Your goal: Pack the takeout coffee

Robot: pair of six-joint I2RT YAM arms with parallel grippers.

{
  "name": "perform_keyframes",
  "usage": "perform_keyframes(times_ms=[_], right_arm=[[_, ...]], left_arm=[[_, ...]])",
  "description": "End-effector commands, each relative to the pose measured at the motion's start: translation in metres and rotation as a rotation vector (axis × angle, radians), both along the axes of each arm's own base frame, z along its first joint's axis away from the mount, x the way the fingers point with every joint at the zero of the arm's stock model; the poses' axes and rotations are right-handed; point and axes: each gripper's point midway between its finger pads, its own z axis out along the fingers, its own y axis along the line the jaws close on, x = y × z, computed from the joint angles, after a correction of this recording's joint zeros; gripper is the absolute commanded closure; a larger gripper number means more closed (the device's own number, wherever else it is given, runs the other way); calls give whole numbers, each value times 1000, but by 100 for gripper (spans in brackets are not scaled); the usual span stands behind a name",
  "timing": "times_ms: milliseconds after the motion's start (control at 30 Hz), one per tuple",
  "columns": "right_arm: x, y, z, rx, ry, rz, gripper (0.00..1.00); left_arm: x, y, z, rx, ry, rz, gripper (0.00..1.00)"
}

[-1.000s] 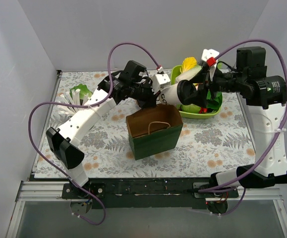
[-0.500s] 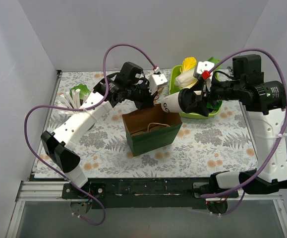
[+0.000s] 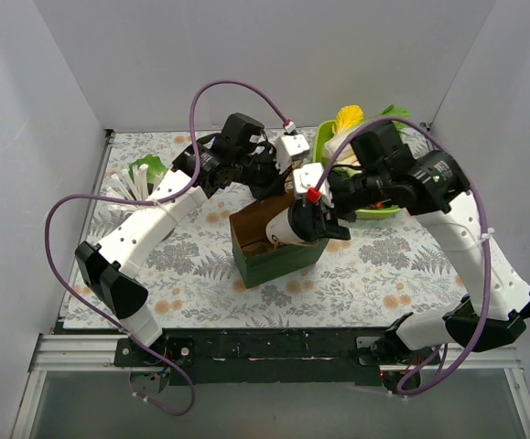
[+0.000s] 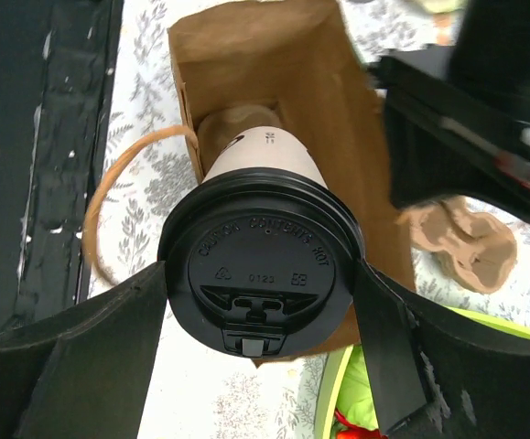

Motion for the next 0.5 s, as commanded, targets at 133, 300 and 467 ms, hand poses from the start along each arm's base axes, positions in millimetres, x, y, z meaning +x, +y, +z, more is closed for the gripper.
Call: perform_keyframes(times_ms=[133, 300, 467], right_arm=[[-14, -4, -48, -208, -86, 74, 99], [-32, -14, -67, -294, -148, 129, 99], [-30, -9, -78, -319, -195, 122, 99]], left_arm=[[-16, 4, 62, -140, -130, -34, 100], [-33, 2, 75, -205, -107, -76, 100], [-44, 3, 71, -243, -77, -79, 92]])
